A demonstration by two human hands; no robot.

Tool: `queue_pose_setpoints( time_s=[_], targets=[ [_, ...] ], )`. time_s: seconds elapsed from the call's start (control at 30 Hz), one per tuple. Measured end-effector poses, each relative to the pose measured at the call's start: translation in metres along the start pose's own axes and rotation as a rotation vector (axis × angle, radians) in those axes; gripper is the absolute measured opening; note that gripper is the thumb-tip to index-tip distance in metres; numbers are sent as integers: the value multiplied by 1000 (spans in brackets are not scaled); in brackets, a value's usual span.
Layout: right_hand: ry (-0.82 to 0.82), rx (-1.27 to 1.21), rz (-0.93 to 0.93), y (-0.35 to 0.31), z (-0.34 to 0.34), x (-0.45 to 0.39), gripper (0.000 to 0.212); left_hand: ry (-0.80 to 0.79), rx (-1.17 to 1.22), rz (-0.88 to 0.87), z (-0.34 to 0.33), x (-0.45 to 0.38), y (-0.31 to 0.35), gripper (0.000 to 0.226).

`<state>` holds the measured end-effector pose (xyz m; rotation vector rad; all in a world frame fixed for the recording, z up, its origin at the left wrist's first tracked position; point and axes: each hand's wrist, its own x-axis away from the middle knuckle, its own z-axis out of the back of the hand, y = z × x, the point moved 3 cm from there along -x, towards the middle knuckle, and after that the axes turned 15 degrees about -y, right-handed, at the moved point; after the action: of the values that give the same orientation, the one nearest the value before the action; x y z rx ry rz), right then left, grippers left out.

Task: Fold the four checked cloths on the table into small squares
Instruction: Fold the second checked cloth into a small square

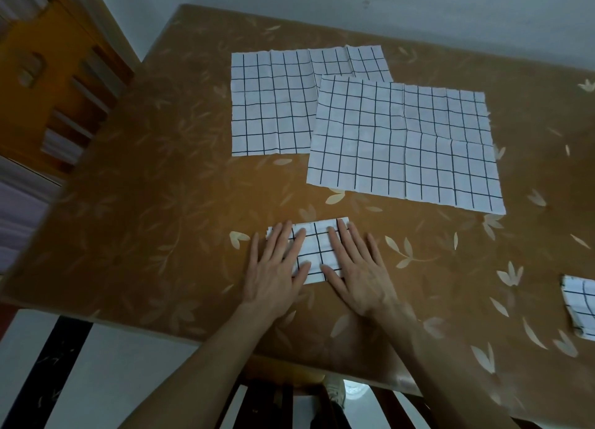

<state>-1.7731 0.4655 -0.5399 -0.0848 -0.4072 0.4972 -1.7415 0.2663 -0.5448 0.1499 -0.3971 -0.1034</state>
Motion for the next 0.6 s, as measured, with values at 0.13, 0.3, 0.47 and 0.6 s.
queue_pose_setpoints(
  time_s=[0.13,0.3,0.47,0.6],
  targets=[
    [-8,-33,12,2,-2,-1,76,-21,-21,4,-1,-1,0,72],
    [60,38,71,-5,17,3,76,-25,-42,-16,1,1,3,75],
    [-32,27,141,-7,10,-2,76,-41,-34,-3,-1,-1,3,77],
    [-84,20,112,-4,5,-3,78,-39,-44,-4,2,0,2,77]
  ],
)
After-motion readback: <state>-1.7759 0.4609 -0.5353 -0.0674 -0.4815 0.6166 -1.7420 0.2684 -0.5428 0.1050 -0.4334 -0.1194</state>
